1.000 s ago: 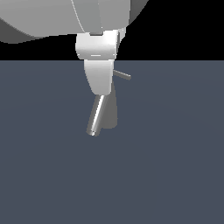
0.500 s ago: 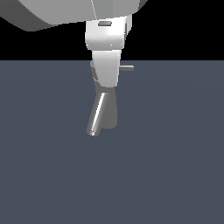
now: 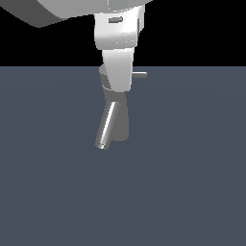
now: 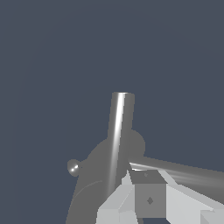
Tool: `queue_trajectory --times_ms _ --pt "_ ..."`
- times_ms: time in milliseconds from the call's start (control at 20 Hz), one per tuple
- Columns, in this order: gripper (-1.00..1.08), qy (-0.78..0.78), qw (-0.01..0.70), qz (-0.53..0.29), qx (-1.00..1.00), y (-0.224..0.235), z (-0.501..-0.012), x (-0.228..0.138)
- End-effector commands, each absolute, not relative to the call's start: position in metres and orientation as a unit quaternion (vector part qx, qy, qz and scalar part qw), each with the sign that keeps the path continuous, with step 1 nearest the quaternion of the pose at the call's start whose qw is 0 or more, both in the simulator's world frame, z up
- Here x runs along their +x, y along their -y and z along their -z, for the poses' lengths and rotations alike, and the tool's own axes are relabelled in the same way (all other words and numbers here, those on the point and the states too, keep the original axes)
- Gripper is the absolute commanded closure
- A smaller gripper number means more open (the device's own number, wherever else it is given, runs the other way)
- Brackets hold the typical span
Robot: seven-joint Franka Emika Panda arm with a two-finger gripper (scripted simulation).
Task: Turn on the faucet by rotating a designated handle.
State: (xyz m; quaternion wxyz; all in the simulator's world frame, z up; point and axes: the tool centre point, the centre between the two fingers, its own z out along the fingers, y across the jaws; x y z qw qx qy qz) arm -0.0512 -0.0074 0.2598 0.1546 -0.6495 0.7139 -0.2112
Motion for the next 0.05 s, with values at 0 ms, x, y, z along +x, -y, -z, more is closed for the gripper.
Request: queue_trajectory --times_ms 0 --pt "1.08 -0.74 0.184 0.227 -0.606 0.0536 -0.286 -0.0146"
